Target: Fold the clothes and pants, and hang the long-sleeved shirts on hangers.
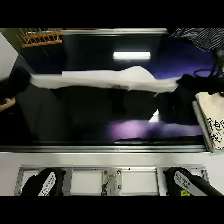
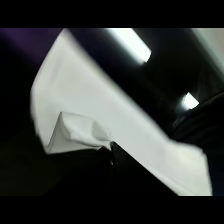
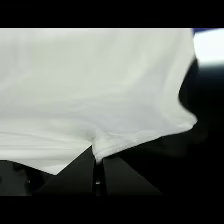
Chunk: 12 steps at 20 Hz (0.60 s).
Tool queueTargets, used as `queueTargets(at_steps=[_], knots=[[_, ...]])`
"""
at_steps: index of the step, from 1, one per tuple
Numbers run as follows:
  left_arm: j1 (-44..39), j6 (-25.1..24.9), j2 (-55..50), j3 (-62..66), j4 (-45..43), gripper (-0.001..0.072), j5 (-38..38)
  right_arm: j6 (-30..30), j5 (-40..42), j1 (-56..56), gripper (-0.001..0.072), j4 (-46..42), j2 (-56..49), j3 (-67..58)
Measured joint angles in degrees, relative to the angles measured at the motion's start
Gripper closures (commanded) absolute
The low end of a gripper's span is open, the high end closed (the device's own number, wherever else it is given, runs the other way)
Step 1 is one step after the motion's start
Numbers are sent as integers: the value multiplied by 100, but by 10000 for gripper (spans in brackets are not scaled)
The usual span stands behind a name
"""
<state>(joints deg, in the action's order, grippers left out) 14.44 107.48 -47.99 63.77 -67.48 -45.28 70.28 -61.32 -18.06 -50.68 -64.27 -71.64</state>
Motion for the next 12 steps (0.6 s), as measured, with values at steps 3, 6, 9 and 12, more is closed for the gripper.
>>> queueTargets(at_steps=[3,6,9,12], knots=[[4,-227,706,1213,-44,702,50,22,-90,-7,698,-271,833,-1121],[7,-363,1368,1956,-68,703,52,24,50,-9,699,-503,1738,-1707],[7,-424,1880,2315,-87,702,57,68,192,-9,699,-824,2450,-1919],[7,-452,2087,2450,-219,702,48,308,223,-9,699,-1134,2857,-1996]])
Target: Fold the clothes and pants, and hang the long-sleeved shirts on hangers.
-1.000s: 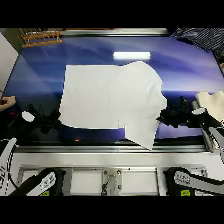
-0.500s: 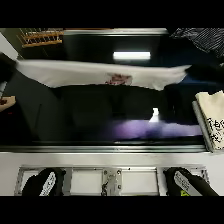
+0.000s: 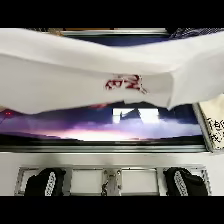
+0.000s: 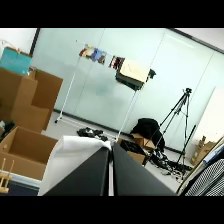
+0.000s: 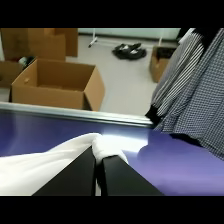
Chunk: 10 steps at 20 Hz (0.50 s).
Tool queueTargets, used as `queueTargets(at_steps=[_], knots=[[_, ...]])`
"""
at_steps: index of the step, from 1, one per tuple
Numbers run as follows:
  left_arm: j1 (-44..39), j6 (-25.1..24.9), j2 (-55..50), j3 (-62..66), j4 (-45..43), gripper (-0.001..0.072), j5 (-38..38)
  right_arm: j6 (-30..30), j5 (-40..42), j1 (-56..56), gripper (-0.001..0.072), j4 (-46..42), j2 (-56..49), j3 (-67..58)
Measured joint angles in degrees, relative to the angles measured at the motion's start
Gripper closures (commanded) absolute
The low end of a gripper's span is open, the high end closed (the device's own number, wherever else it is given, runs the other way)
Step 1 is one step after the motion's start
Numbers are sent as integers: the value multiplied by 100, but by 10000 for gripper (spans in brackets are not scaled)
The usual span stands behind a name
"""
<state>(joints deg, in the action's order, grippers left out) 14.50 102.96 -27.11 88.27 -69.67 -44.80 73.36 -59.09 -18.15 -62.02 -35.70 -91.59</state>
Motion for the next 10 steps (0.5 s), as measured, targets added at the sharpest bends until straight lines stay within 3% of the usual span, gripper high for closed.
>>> queueTargets(at_steps=[5,10], knots=[[0,-2,-629,-83,-83,702,-590,334,-573,0,699,-151,-267,-28],[-2,-4,-2094,-988,-74,702,-997,501,-1491,210,699,-240,-1766,-17]])
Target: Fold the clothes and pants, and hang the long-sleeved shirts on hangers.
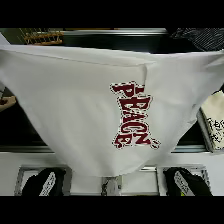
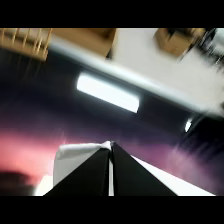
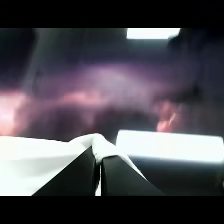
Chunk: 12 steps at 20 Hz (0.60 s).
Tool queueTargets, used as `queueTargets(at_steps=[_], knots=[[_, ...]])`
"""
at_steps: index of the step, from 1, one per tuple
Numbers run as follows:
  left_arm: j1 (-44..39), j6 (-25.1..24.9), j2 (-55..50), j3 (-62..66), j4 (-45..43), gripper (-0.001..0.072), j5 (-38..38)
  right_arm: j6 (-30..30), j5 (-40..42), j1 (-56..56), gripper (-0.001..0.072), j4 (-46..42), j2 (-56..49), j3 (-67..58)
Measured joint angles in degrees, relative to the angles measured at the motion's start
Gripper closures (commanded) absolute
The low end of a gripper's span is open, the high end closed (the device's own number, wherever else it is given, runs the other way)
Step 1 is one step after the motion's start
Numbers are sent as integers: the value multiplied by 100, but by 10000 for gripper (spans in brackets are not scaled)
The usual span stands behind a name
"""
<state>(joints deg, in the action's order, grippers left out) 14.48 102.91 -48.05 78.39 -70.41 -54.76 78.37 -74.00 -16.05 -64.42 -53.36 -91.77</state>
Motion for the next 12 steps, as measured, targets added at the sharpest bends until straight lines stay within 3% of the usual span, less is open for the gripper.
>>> queueTargets(at_steps=[5,12], knots=[[-111,-28,-1832,-531,122,702,4,166,-138,756,699,-787,-2149,13],[-533,-103,-4006,365,120,702,376,699,1381,1200,698,-1300,-3971,13]])
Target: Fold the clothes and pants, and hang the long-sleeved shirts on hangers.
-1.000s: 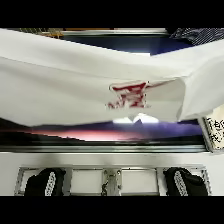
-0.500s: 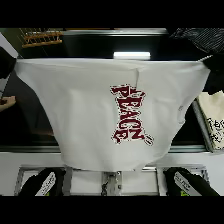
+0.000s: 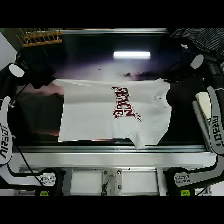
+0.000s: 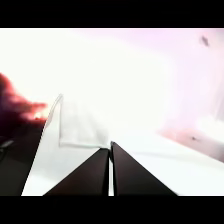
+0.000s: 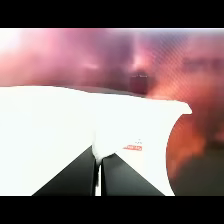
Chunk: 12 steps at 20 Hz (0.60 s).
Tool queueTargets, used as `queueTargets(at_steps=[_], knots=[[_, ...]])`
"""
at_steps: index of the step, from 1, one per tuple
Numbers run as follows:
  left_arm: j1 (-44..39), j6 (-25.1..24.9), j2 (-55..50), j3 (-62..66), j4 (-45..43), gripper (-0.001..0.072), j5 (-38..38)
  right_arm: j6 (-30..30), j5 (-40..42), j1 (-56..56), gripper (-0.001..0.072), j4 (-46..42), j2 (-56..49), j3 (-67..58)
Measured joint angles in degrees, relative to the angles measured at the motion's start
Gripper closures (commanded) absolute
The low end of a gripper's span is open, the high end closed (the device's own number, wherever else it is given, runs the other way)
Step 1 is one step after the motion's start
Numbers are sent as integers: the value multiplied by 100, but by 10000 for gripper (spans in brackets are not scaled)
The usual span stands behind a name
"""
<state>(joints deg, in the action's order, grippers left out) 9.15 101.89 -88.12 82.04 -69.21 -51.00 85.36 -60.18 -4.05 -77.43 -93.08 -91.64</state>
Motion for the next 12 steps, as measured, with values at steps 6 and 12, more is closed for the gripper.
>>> queueTargets(at_steps=[6,12], knots=[[-116,-22,-614,560,-17,702,-120,345,426,-22,700,-280,-118,20],[-195,-31,17,-927,-306,702,-98,605,-11,-31,699,-953,286,946]])
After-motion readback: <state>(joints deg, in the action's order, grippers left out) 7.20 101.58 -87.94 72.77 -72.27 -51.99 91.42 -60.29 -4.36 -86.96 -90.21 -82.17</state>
